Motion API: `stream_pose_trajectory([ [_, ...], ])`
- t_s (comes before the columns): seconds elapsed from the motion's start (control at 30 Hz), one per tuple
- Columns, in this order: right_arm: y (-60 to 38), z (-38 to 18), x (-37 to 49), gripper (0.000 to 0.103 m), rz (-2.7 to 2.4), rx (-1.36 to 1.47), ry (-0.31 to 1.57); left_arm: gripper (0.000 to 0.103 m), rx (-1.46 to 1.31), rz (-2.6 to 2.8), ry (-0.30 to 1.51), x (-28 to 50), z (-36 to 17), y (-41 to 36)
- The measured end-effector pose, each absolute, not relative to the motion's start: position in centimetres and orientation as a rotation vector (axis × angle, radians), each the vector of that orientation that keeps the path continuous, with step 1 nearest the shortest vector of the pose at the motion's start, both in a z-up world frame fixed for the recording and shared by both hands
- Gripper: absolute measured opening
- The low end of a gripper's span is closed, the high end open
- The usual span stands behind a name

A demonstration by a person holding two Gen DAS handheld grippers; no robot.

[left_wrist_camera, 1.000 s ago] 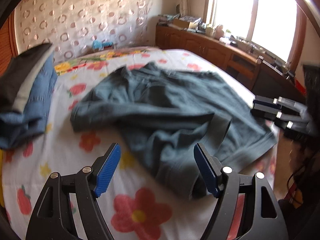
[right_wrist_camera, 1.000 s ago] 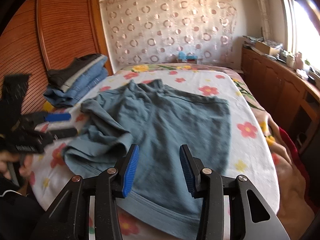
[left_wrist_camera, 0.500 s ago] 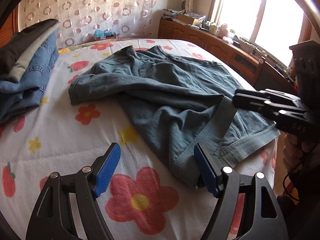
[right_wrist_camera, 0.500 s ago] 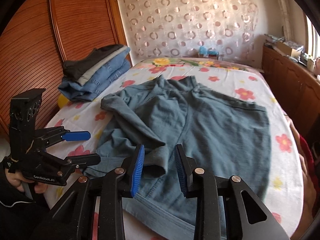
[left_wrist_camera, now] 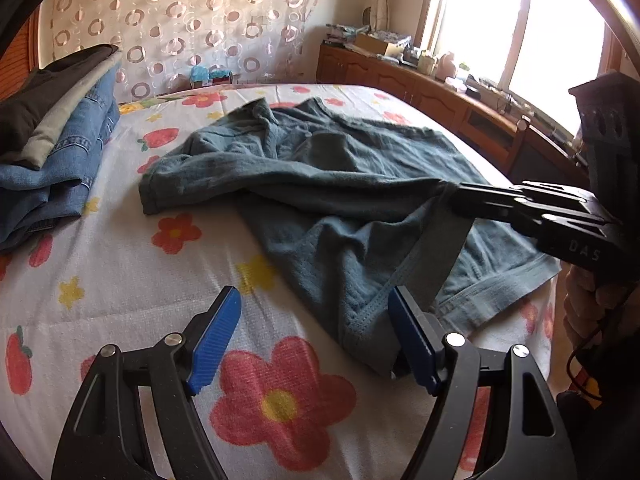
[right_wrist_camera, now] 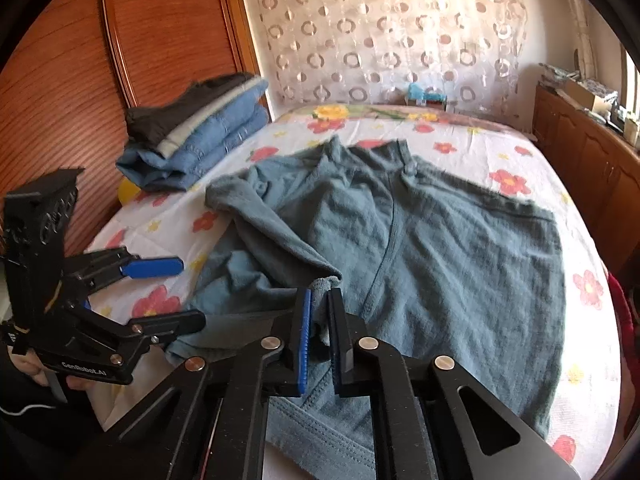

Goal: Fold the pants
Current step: 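Close the right gripper on the hem of the shorts, then lift the hem with the right gripper, fold it over, and release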

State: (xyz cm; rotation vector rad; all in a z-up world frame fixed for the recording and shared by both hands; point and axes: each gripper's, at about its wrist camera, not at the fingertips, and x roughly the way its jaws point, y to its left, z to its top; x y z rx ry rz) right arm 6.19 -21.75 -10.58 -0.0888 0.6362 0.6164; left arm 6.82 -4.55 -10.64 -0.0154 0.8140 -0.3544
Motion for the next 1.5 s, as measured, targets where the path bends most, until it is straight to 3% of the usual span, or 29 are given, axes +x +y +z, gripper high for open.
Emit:
stream_pose_trajectory([
  [0.5,-25.0,-7.3,0.6,0.006,0.570,-0.050,0.447,0.077,0.002,-0.347,0.718,5.8,-7.5,-4.8],
  [1.07,-27.8,-9.0,-2.8,0.006,0.436,-0.001,0.452,0.077,0.056,-0.378,0.634,6.7,-5.3,-8.3],
  [1.5,-28.2,-9.0,-3.4,0.006,0.394,0.011,0.513,0.077,0.104,-0.409,0.684,7.2,-6.5,-10.3],
])
